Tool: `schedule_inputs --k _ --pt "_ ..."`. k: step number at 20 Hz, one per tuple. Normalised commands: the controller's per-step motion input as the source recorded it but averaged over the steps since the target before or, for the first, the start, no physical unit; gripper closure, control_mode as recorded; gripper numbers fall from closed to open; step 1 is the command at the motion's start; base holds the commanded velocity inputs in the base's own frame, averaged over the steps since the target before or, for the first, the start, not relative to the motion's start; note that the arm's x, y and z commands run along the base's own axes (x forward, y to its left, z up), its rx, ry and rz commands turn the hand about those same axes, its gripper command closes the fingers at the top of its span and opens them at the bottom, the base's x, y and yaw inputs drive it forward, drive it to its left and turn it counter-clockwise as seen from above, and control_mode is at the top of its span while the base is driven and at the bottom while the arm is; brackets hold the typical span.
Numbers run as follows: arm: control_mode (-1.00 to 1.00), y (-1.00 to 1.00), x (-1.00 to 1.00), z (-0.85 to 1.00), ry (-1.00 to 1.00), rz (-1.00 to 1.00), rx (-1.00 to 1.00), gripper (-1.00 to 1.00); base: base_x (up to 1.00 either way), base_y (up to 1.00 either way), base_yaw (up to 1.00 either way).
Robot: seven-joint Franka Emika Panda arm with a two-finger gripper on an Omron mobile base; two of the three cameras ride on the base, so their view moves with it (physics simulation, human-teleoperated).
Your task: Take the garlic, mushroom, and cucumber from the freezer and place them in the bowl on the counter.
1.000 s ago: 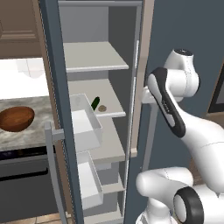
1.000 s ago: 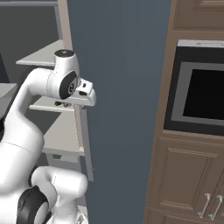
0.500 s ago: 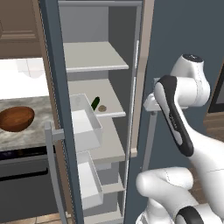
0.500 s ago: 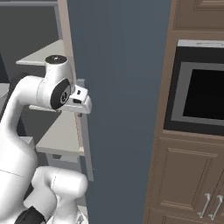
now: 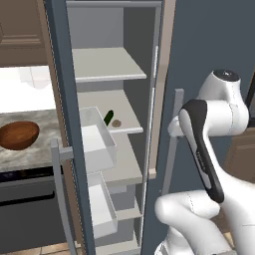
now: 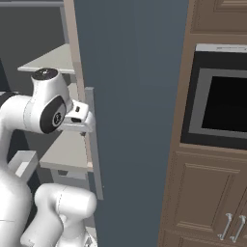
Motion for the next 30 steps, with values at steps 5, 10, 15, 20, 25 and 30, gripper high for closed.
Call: schedule_inputs --k 5,10,15,20,25,30 --pt "-1.00 0.00 -0.44 0.00 -0.04 0.00 -0.04 -1.00 0.00 0.00 0.00" --pt "-1.00 0.08 -0.29 0.01 -0.02 0.01 0.00 -1.00 0.00 0.00 0.00" --pt "-1.00 0.19 -0.25 0.09 -0.08 0.01 0.00 -1.00 0.00 0.00 0.00" --pt "-1.00 0.32 -0.03 0.08 -0.01 0.04 0.00 -1.00 0.00 0.00 0.00" --pt "1.00 0.09 0.01 0.00 0.00 0.02 0.00 -1.00 0.05 0.42 0.05" --pt "1.00 0.00 0.00 0.00 0.00 0.00 0.00 -1.00 0.35 0.69 0.00"
